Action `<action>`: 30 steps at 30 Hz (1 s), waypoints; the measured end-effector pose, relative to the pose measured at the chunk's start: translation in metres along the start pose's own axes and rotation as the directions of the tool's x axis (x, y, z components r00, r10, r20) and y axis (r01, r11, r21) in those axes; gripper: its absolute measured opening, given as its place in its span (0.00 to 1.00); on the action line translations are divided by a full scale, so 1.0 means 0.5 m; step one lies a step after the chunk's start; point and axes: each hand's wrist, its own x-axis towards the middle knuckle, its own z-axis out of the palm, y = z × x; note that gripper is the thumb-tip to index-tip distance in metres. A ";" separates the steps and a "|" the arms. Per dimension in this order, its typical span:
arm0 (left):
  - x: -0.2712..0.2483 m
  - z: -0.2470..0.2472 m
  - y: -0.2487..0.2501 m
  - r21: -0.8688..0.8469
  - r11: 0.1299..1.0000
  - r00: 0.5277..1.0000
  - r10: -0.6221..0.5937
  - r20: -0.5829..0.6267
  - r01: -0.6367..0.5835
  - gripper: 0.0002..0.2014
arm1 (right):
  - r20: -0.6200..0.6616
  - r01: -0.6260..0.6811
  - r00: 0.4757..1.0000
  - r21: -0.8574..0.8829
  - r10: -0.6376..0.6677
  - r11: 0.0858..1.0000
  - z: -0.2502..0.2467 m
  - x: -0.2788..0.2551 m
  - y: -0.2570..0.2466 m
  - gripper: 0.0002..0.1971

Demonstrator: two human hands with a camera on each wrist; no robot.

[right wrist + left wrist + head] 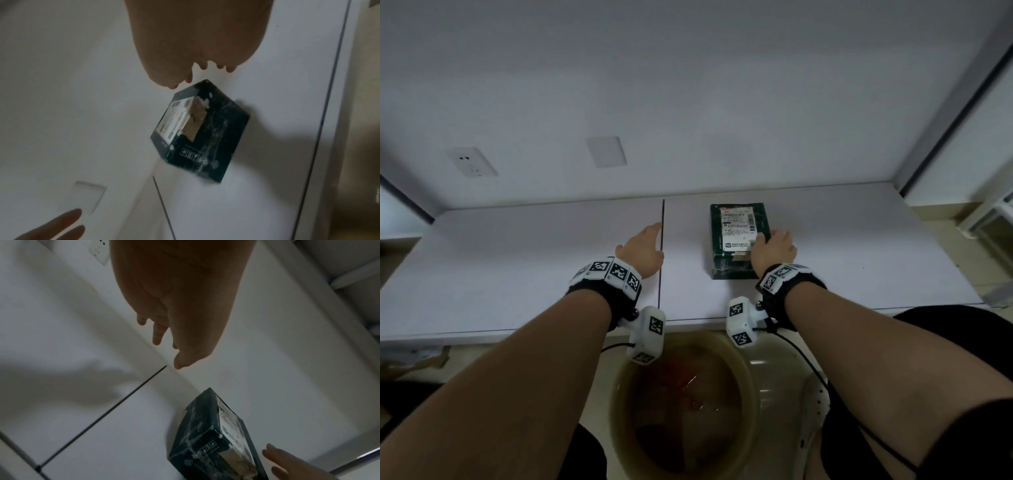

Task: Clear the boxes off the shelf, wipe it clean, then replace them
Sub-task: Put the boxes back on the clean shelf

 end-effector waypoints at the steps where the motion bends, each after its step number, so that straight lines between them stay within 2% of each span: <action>1: -0.008 -0.008 -0.011 0.000 1.000 1.000 -0.005 -0.008 0.005 0.31 | -0.003 0.046 0.999 -0.008 -0.046 0.999 0.002 -0.011 -0.013 0.24; 7: -0.078 -0.070 -0.109 0.011 0.998 0.996 -0.058 -0.074 0.059 0.31 | 0.017 0.231 0.973 -0.090 -0.230 0.969 0.020 -0.085 -0.107 0.25; 11: -0.152 -0.117 -0.215 0.018 0.988 0.981 -0.149 -0.127 0.153 0.31 | 0.065 0.330 0.943 -0.055 -0.327 0.942 0.053 -0.163 -0.188 0.21; 14: -0.224 -0.148 -0.314 -0.021 0.969 0.955 -0.248 -0.162 0.248 0.31 | 0.130 0.437 0.894 -0.037 -0.429 0.899 0.102 -0.236 -0.257 0.20; 17: -0.304 -0.174 -0.416 -0.055 0.933 0.911 -0.360 -0.202 0.356 0.31 | 0.223 0.482 0.851 0.028 -0.476 0.876 0.165 -0.320 -0.334 0.20; 22: -0.431 -0.204 -0.584 -0.104 0.826 0.783 -0.560 -0.270 0.554 0.30 | 0.339 0.583 0.748 0.077 -0.571 0.809 0.275 -0.470 -0.451 0.19; 26: -0.514 -0.208 -0.681 -0.234 0.690 0.611 -0.719 -0.331 0.685 0.27 | 0.403 0.641 0.661 0.136 -0.633 0.755 0.354 -0.588 -0.520 0.18; 28: -0.546 -0.200 -0.728 -0.330 0.622 0.527 -0.780 -0.337 0.710 0.25 | 0.436 0.651 0.622 0.173 -0.650 0.739 0.387 -0.646 -0.545 0.17; 30: -0.571 -0.192 -0.774 -0.429 0.562 0.463 -0.827 -0.320 0.707 0.27 | 0.479 0.658 0.580 0.201 -0.659 0.726 0.416 -0.698 -0.563 0.17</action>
